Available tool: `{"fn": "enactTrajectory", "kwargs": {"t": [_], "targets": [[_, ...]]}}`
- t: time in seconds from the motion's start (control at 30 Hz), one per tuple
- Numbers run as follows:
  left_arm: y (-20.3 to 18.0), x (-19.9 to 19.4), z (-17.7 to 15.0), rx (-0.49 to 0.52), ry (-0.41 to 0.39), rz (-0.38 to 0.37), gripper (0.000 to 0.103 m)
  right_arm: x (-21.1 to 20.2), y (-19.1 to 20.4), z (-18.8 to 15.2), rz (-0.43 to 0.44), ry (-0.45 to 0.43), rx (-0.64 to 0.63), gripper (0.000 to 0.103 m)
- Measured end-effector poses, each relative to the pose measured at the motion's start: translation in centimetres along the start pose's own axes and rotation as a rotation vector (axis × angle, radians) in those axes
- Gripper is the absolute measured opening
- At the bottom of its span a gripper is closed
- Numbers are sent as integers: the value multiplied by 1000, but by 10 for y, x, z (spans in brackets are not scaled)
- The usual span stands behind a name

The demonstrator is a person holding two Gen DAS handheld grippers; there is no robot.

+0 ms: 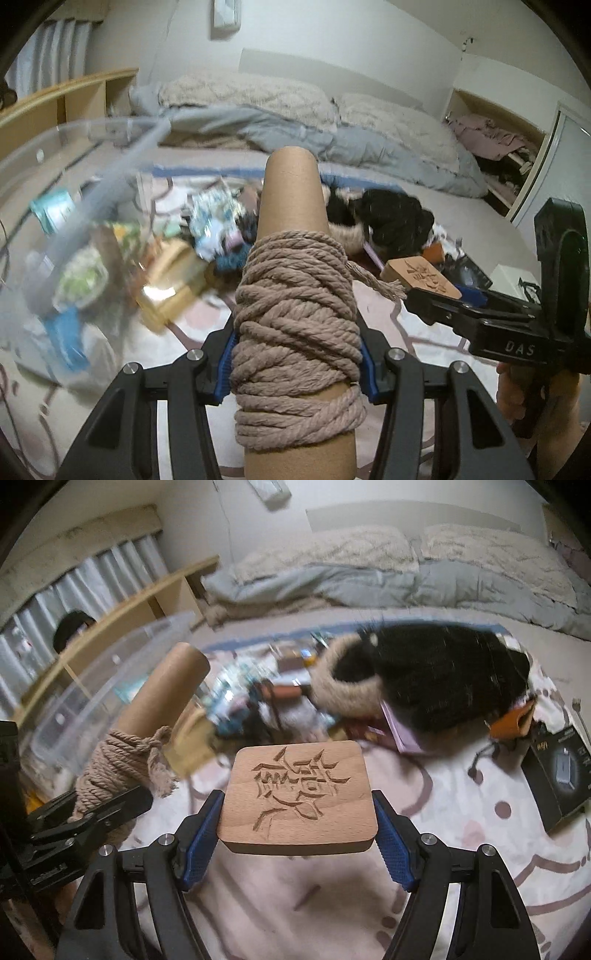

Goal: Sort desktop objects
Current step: 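Carry the rope tube and wooden block over the clear bin with both tools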

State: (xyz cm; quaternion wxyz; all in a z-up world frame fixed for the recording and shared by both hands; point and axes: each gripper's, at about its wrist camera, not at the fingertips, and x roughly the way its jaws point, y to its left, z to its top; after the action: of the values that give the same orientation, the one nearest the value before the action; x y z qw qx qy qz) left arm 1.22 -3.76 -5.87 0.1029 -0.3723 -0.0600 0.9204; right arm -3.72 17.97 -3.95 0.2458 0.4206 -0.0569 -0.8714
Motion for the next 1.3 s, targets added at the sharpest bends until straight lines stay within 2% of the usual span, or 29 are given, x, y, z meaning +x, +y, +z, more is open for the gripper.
{"fn": "enactTrajectory", "kwargs": {"t": [0.2,0.53,0.77,0.9,1.1,1.3], "targets": [[24,-33,28,19,-58,39,52,-13,20,22,90,-30,22,77],[76,-80,60,32,-108,118,52,-26,78,61,163,-85,-36,77],[121,-112,82,39,-137,181,52,-20,121,89,229,-85,-38,77],[149,-124,92,50,-144,242,52,-11,154,106,256,-84,-65,77],[189,-111,96,54,-92,332,52,9,203,119,312,-68,-98,77],[220,-83,89,31,17,415,52,21,232,120,355,-34,-108,77]]}}
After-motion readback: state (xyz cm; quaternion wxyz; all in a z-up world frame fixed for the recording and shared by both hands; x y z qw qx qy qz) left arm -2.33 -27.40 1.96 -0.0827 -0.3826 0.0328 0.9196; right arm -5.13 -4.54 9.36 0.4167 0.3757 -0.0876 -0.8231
